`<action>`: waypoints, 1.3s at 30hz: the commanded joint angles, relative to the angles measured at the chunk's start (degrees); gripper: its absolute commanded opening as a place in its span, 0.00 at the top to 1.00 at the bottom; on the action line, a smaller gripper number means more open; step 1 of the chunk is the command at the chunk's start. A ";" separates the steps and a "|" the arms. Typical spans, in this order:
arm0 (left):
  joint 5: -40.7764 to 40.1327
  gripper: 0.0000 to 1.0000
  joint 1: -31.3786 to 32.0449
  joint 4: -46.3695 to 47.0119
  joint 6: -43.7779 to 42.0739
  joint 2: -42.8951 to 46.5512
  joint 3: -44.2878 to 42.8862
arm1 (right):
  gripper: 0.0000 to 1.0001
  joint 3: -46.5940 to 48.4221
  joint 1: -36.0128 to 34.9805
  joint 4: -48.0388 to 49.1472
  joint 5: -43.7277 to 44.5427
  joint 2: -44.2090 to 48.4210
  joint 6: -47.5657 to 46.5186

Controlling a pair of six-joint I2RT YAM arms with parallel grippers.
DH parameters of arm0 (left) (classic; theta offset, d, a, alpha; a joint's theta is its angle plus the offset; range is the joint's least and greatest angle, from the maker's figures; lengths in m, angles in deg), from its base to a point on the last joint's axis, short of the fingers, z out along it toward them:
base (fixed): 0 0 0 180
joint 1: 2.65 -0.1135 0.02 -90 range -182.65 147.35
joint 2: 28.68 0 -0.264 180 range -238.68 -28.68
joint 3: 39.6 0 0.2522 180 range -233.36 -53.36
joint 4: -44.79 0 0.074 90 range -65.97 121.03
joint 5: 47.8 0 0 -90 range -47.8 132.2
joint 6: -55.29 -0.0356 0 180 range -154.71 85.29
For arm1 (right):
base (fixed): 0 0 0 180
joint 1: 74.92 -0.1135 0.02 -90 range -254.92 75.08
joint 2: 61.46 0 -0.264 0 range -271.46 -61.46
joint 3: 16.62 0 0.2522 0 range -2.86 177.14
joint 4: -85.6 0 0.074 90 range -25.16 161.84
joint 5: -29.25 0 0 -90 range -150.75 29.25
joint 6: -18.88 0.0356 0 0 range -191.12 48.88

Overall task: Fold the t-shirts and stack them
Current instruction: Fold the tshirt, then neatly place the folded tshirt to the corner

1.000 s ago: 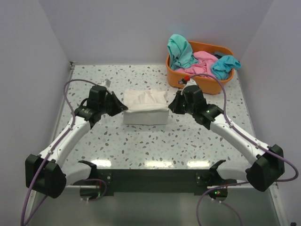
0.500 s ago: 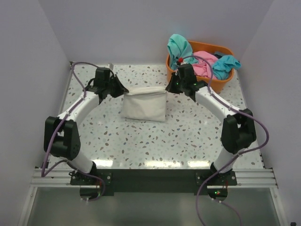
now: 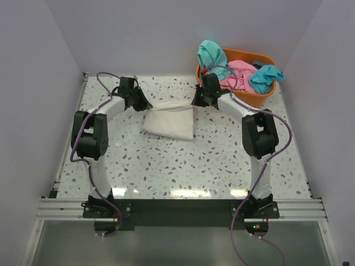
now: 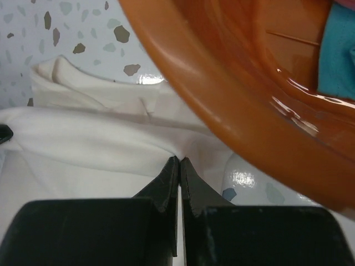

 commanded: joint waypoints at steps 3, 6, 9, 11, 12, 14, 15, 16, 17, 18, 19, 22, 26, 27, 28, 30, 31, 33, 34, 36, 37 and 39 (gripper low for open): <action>2.02 0.71 -1.15 1.85 -2.92 -4.91 -6.91 | 1.00 2.57 0.73 1.07 2.17 -1.52 -0.66; 3.17 0.21 -1.06 1.23 -3.10 -5.54 -7.81 | 0.82 2.40 0.64 1.86 1.37 -1.09 -0.05; 3.52 0.00 -1.06 2.28 -3.10 -3.53 -6.84 | 0.59 2.40 0.64 1.42 0.68 -0.39 -0.22; 3.61 0.00 -1.06 1.94 -3.80 -2.20 -6.75 | 0.42 2.05 0.64 1.42 -2.03 0.32 -0.31; 3.52 0.00 -0.98 1.67 -4.15 -0.37 -6.23 | 0.37 1.18 0.47 1.60 -2.92 0.93 -0.22; 2.65 0.00 -0.54 1.76 -4.59 1.83 -4.74 | 0.19 -1.45 0.38 2.21 -5.46 3.48 0.22; 0.38 0.00 -0.36 1.59 -4.68 4.20 -3.25 | 0.05 -2.60 0.03 3.43 -6.26 4.53 0.83; -0.69 0.00 0.08 1.24 -4.94 5.44 -2.37 | 0.01 -3.83 -0.15 4.14 -7.05 6.89 1.10; -1.66 0.00 0.25 0.88 -5.12 6.67 -1.49 | 0.01 -5.15 -0.41 4.84 -7.93 7.87 1.19; -2.97 0.00 0.34 0.62 -5.12 8.86 0.52 | 0.01 -7.34 -1.11 5.20 -8.90 9.19 1.27; -2.90 0.00 0.52 0.18 -5.29 9.83 1.59 | 0.01 -8.49 -1.46 5.20 -9.26 10.24 1.36; -5.09 0.00 1.22 0.09 -6.61 13.26 6.86 | 0.02 -14.55 -2.96 7.04 -10.84 15.25 1.80; -6.14 0.00 1.14 -1.40 -11.96 11.62 7.76 | 0.02 -23.85 -4.89 7.84 -11.46 23.76 1.63; -5.54 0.00 1.14 -1.67 -13.28 10.56 6.88 | 0.01 -25.62 -5.77 8.19 -11.28 25.62 1.54; -5.45 0.00 1.31 -3.76 -14.16 9.42 5.83 | 0.01 -27.29 -6.12 8.10 -10.59 27.46 1.36; -5.10 0.00 1.66 -4.57 -17.06 6.51 3.80 | 0.01 -32.04 -7.17 7.41 -9.36 33.15 0.92; -6.31 0.00 2.45 -4.48 -17.77 5.72 3.53 | 0.01 -33.53 -7.53 6.97 -7.87 35.02 0.84; -10.08 0.00 3.50 -5.62 -18.92 3.26 1.87 | 0.01 -38.45 -8.06 6.26 -6.63 41.41 1.45; -12.02 0.00 4.47 -6.93 -19.09 2.30 1.08 | 0.01 -39.86 -7.97 5.82 -6.10 43.63 1.62; -12.57 0.02 5.18 -8.25 -20.23 -0.34 -1.12 | 0.01 -43.82 -7.97 4.33 -4.69 49.15 1.89; -12.74 0.03 5.79 -8.17 -20.15 -1.05 -1.47 | 0.01 -44.62 -7.97 3.37 -4.08 50.75 1.72; -15.18 0.11 6.67 -9.05 -20.41 -2.81 -2.97 | 0.01 -46.55 -7.97 0.29 -2.06 53.83 1.36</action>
